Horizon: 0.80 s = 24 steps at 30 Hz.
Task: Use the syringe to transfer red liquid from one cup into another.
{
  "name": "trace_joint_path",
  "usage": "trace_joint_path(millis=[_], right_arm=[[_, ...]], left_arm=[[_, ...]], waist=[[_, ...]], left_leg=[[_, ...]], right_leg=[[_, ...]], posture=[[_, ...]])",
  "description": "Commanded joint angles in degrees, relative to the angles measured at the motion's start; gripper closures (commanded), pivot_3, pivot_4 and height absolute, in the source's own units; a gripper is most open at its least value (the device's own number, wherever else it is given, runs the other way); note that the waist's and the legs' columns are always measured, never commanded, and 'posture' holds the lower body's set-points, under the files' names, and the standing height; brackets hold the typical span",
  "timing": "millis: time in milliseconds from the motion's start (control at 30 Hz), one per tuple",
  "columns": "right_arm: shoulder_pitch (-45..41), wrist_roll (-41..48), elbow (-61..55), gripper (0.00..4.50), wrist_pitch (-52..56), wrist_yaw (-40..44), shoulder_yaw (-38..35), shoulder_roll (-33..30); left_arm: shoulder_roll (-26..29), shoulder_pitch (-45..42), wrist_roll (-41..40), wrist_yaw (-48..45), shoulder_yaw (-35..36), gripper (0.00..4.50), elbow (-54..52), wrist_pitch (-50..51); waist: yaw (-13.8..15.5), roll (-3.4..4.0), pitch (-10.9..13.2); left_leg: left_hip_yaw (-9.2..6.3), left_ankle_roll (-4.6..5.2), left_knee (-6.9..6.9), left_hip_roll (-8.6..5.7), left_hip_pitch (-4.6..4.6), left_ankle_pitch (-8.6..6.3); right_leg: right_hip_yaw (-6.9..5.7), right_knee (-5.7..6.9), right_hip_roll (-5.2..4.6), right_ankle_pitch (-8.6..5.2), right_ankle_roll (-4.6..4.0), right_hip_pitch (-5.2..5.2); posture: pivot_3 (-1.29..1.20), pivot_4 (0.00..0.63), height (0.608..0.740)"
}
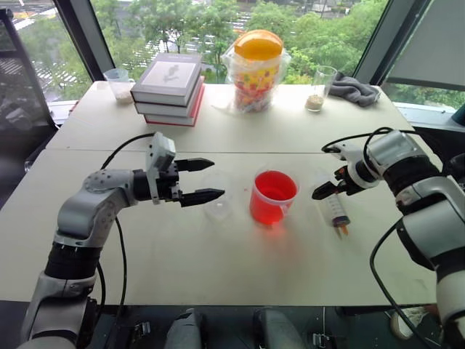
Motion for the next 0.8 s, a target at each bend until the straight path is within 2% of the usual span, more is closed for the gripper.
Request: trace_joint_path(millis=[33, 67, 200, 233, 333, 400, 567, 700, 800], right_arm=[[-1.7, -4.4, 3.3, 0.54, -3.1, 2.5, -0.2, 2.2], [-1.8, -5.5, 4.2, 0.86, -3.6, 3.0, -0.2, 3.0], [-1.4, -9.2, 5.6, 2.84, -4.8, 5.3, -0.6, 4.3], [-1.3, -9.8, 5.8, 3.06, -4.8, 5.8, -0.9, 4.4], [-1.8, -10.9, 5.7, 3.07, -3.9, 6.2, -2.6, 4.2], [-3.0, -11.0, 5.7, 3.07, -2.4, 2.3, -6.0, 3.2], [-6.3, -7.4, 3.2, 3.07, 1.8, -11.5, -21.4, 0.0], [-1.7, -2.2, -17.7, 3.07, 6.6, -19.1, -37.8, -2.5], [7.2, 2.0, -41.0, 3.07, 7.8, -23.8, -49.7, 0.7]], left_arm=[[0.7, 0.6, -1.3, 1.0, 2.0, 0.00, -2.6, -0.2], [0.8, 0.8, -1.3, 1.2, 2.2, 0.00, -2.8, -0.1], [1.0, 1.4, -1.6, 1.9, 2.3, 0.00, -3.4, -0.2], [1.0, 1.3, -1.6, 2.0, 2.3, 0.00, -3.3, -0.3], [1.1, 0.9, -1.7, 2.0, 2.2, 0.00, -2.7, -0.4], [1.0, 0.0, -1.5, 1.9, 1.8, 0.00, -2.0, -0.6], [0.9, -3.0, -0.7, 0.4, 0.9, 0.00, 1.0, -1.7], [0.9, -5.9, 0.2, -1.5, -0.1, 0.00, 4.2, -2.8], [0.6, -8.4, 1.1, -3.0, -0.8, 0.00, 7.1, -3.8]], waist=[[-0.1, 0.00, 0.0], [-0.1, 0.00, 0.0], [-0.1, 0.00, 0.0], [-0.1, 0.00, 0.0], [-0.1, 0.00, 0.0], [-0.1, 0.01, 0.0], [0.2, 0.10, 0.1], [0.2, 0.15, 0.1], [0.1, 0.14, 0.1]], left_leg=[[0.00, 0.01, 0.09, 0.01, 0.00, -0.01], [0.00, 0.01, 0.21, 0.01, 0.00, -0.01], [-0.06, -0.01, 0.34, 0.02, 0.20, 0.00], [-0.07, -0.02, 0.33, 0.03, 0.29, 0.01], [-0.05, -0.04, 0.33, 0.03, 0.47, 0.02], [-0.05, -0.05, 0.31, 0.03, 0.48, 0.02], [-0.01, -0.05, 0.28, 0.02, 0.41, 0.02], [0.03, -0.05, 0.20, 0.02, 0.38, 0.01], [-0.03, -0.06, 0.13, 0.06, 0.37, 0.01]], right_leg=[[0.00, 0.08, 0.00, 0.00, 0.00, 0.00], [0.01, 0.21, 0.00, 0.00, 0.00, 0.00], [0.01, 0.51, 0.01, -0.01, -0.03, 0.12], [0.01, 0.52, 0.01, -0.01, -0.04, 0.19], [0.03, 0.57, 0.01, -0.02, -0.06, 0.31], [0.03, 0.59, 0.01, -0.02, -0.05, 0.31], [0.03, 0.58, -0.01, -0.01, -0.05, 0.23], [0.04, 0.51, -0.03, -0.01, -0.05, 0.19], [0.02, 0.48, 0.02, -0.01, -0.04, 0.18]], posture=[[0.00, 0.150, 0.740], [0.00, 0.150, 0.740], [0.00, 0.150, 0.740], [0.00, 0.150, 0.740], [0.00, 0.150, 0.740], [0.00, 0.150, 0.740], [0.00, 0.150, 0.740], [0.00, 0.150, 0.740], [0.00, 0.150, 0.740]])
